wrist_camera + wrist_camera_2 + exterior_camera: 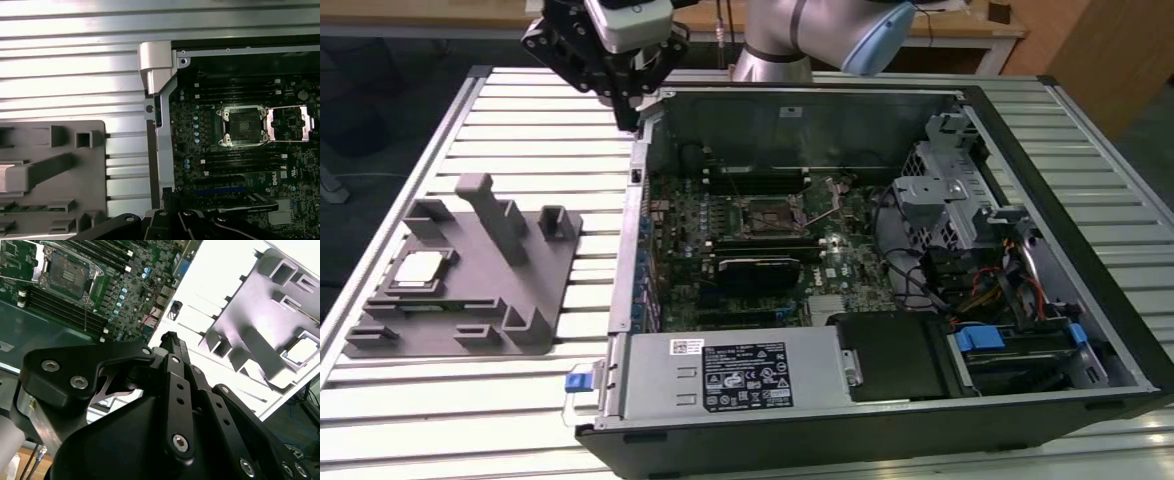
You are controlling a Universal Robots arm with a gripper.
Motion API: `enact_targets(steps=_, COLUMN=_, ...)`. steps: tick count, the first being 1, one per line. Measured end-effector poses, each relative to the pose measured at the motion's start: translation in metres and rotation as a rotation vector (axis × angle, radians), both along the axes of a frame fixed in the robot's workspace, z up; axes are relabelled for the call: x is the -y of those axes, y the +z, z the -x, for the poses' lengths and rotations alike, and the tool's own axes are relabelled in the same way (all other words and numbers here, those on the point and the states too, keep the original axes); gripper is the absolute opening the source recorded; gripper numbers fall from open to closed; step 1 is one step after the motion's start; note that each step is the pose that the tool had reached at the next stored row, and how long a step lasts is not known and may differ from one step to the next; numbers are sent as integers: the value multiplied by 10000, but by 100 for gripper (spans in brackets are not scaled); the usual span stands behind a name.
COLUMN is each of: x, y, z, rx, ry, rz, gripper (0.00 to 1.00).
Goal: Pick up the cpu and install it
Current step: 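Reach for the cpu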
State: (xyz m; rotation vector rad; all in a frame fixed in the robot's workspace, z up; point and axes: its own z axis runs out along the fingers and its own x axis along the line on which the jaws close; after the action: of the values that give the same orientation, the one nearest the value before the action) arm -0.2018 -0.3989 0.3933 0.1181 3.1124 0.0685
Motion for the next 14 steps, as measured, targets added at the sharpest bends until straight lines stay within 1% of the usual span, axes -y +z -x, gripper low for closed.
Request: enact_targets(steps=14, x=0, y=0, z=217, rx=0, ry=1, rz=0, gripper=11)
